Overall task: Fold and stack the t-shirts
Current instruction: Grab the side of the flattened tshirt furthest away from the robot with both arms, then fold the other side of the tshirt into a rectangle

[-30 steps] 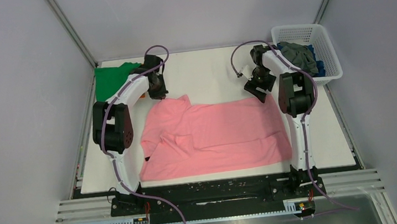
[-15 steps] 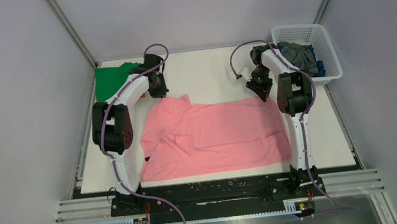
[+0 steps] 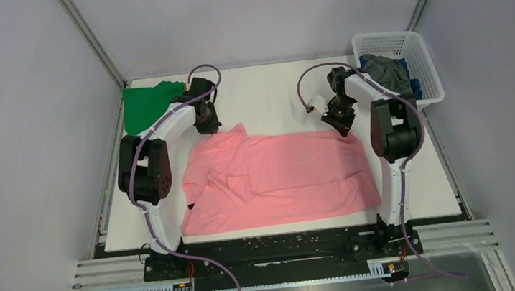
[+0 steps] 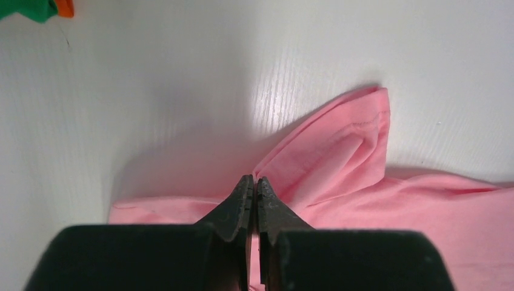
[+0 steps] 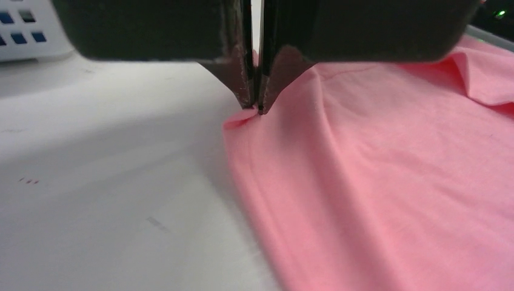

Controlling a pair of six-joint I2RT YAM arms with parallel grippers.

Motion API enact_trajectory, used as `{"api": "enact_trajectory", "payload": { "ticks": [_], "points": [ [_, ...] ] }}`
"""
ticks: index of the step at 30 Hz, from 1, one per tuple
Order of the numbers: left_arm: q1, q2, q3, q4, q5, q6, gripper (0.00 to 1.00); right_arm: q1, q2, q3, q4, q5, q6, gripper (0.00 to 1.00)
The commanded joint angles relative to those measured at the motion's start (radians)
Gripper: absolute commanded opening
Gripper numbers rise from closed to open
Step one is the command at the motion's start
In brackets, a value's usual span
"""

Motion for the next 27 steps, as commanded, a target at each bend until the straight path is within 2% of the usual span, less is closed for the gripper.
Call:
{"api": "enact_trajectory", "payload": {
  "ticks": [1, 5, 8, 11, 18, 27],
  "points": [
    [-0.019, -0.11, -0.066, 0.101, -0.036, -0.05, 0.0, 0.049, -0.233, -0.207, 0.233, -0.045, -0.082, 0.0],
    [-0.034, -0.15, -0.116, 0.119, -0.05, -0.068, 0.0, 0.107, -0.352, -0.357, 0.343, 0.011, -0.068, 0.0],
    [-0.05, -0.202, -0.181, 0.142, -0.072, -0.077, 0.0, 0.144, -0.405, -0.401, 0.347, 0.064, -0.024, 0.0],
    [-0.07, -0.266, -0.245, 0.174, -0.071, -0.089, 0.0, 0.172, -0.442, -0.43, 0.356, 0.054, 0.025, 0.0],
    [-0.134, -0.427, -0.423, 0.212, -0.146, -0.113, 0.0, 0.242, -0.567, -0.562, 0.366, 0.184, 0.098, 0.0],
    [-0.161, -0.625, -0.599, 0.235, -0.21, -0.157, 0.0, 0.257, -0.786, -0.707, 0.334, 0.27, 0.225, 0.0]
  ]
}}
